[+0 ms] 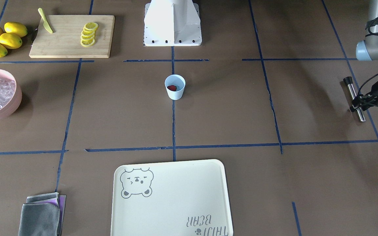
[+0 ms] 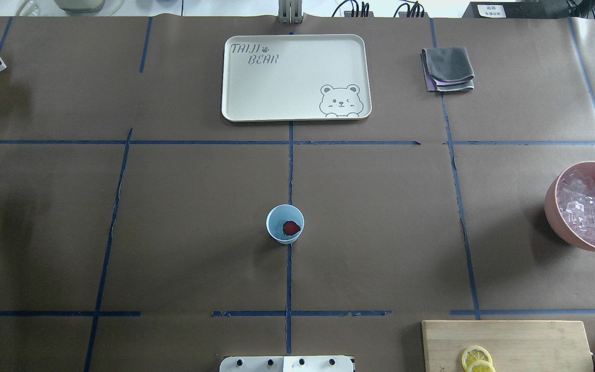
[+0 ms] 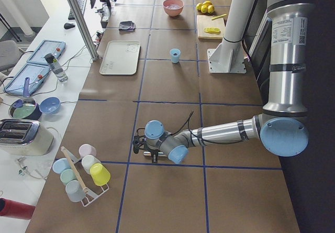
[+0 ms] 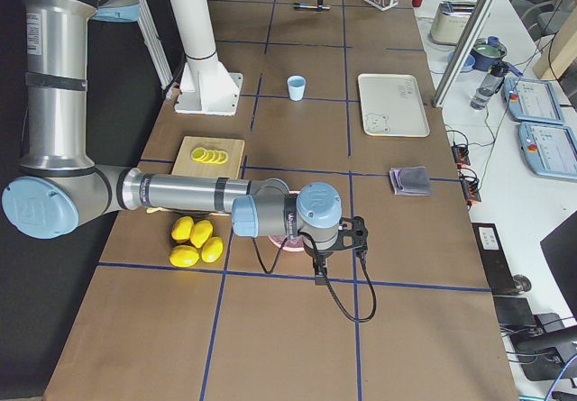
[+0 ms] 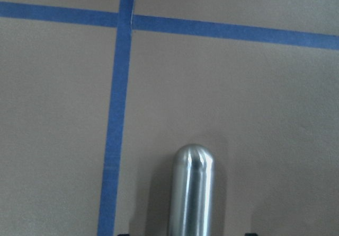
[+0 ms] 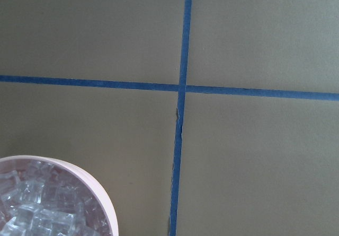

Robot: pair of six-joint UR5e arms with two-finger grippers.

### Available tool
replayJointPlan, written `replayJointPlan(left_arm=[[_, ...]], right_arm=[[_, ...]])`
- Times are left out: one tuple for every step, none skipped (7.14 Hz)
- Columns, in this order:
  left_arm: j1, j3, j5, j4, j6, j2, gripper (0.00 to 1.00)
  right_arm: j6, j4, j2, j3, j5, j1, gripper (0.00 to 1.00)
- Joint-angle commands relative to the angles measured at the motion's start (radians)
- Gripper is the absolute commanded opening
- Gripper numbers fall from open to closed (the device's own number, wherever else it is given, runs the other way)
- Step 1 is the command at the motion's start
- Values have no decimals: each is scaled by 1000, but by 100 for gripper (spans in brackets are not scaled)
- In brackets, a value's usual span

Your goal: Mash ice and strawberries in cup

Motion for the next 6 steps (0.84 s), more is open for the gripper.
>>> replayJointPlan(left_arm=[[1, 0, 0, -1, 2, -1, 14], [-1, -5, 0, -1, 2, -1, 7], [-2, -23, -2, 0, 2, -3, 0], [-7, -78, -15, 4, 0, 2, 0], [-14, -144, -37, 7, 0, 12, 0], [-16, -229, -67, 7, 0, 22, 0]], right_arm=[[0, 0, -1, 0, 0, 0, 100], [0, 0, -1, 2, 0, 0, 100], [0, 0, -2, 2, 0, 0, 100], [0, 0, -1, 3, 0, 0, 100], [2, 0, -1, 3, 0, 0, 100], [2, 0, 2, 5, 0, 0, 100]])
